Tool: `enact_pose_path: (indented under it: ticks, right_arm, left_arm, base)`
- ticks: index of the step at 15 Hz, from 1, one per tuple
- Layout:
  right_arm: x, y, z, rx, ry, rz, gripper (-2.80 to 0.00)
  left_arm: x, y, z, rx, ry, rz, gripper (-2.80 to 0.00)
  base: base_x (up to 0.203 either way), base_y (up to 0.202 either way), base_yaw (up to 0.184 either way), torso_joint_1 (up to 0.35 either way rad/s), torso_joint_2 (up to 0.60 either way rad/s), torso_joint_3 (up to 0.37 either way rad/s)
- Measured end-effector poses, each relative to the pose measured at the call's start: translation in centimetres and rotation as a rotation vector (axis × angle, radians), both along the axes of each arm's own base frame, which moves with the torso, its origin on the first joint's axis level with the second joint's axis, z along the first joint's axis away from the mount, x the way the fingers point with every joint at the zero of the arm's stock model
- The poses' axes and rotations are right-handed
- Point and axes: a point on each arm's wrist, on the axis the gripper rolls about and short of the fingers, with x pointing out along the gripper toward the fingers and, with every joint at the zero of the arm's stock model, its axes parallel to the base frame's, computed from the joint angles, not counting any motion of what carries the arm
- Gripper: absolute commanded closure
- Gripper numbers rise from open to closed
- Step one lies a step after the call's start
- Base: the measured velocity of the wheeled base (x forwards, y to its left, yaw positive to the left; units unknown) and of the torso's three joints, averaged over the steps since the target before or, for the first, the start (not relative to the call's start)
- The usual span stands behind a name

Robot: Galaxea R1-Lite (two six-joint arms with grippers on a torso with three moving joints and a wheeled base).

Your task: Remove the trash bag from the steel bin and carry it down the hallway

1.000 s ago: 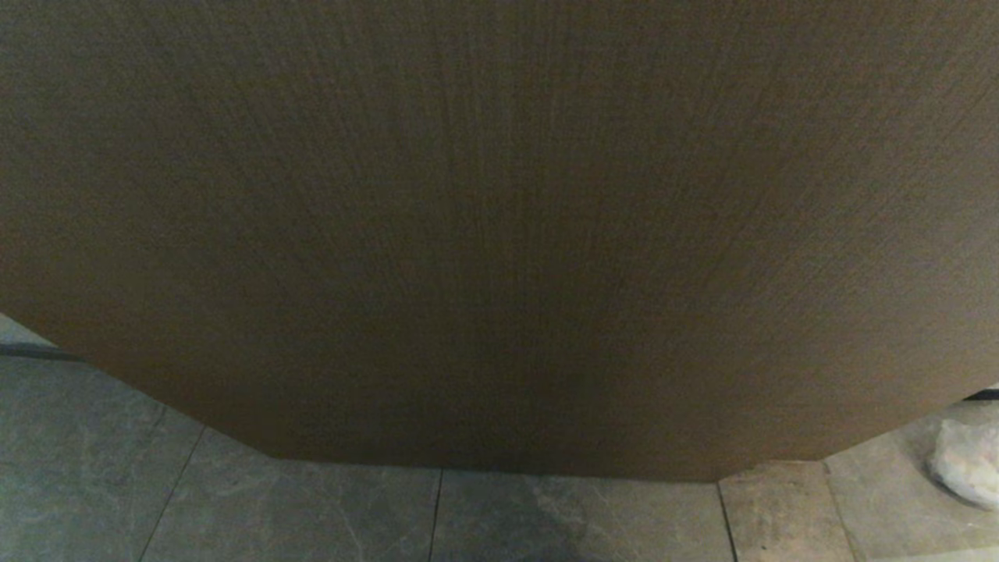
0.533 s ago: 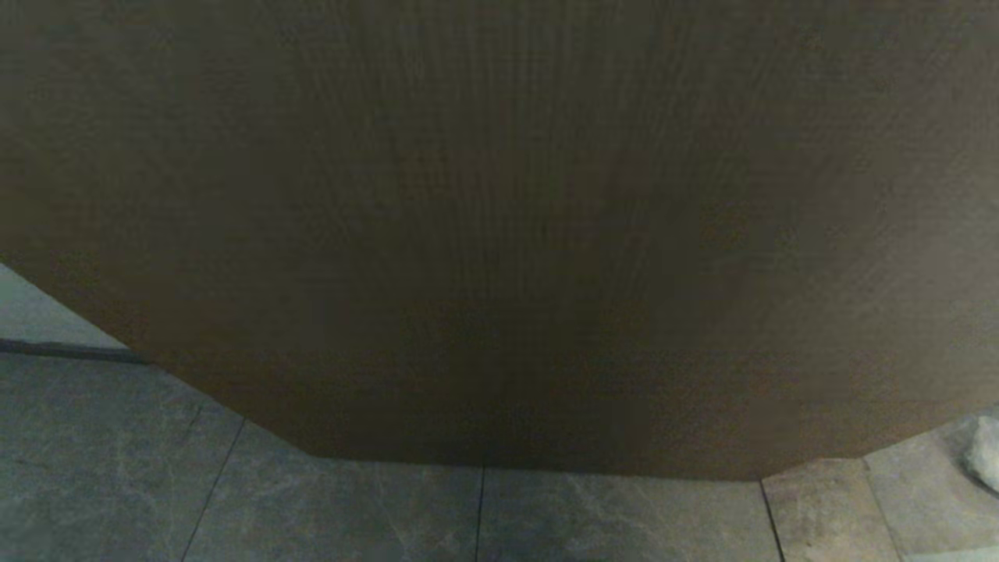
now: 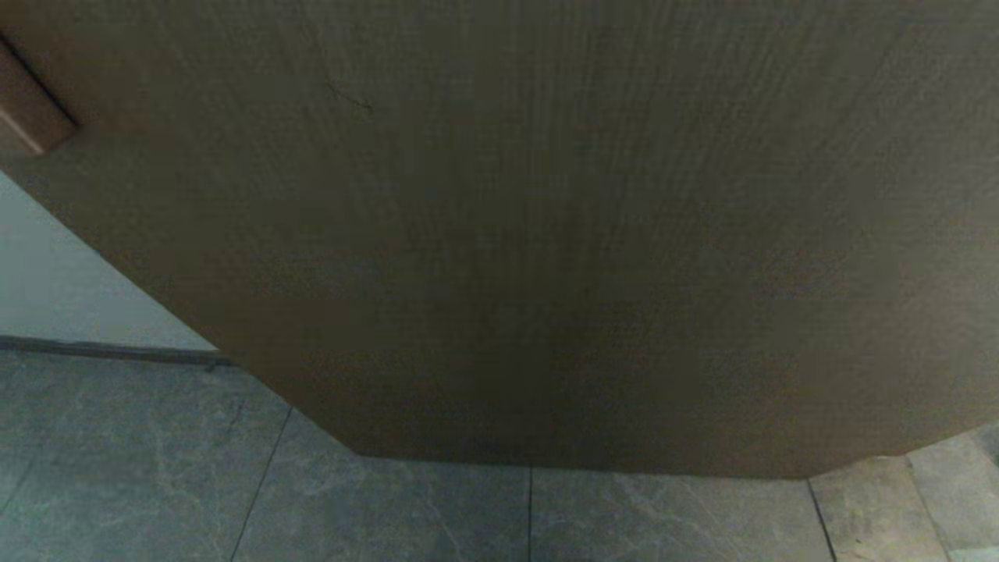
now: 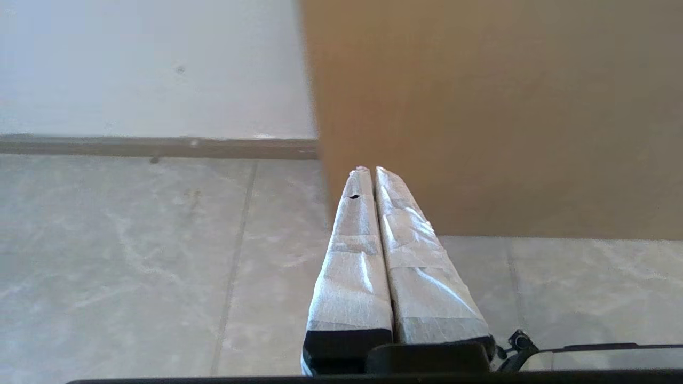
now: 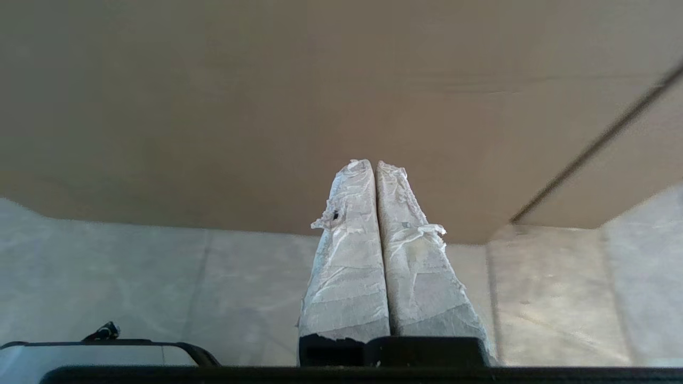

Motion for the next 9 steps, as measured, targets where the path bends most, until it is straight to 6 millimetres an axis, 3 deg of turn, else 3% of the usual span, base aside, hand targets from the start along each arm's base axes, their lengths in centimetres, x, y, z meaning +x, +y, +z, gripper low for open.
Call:
enact_pose_path:
  ticks: [9]
  right_arm:
    - [0.0, 0.0, 0.0, 0.0, 0.0, -0.001, 0.0]
  left_arm:
    - [0.0, 0.0, 0.0, -0.001, 0.0, 0.001, 0.0]
  base:
    - [0.0, 0.195, 0.0, 0.003, 0.0, 0.003]
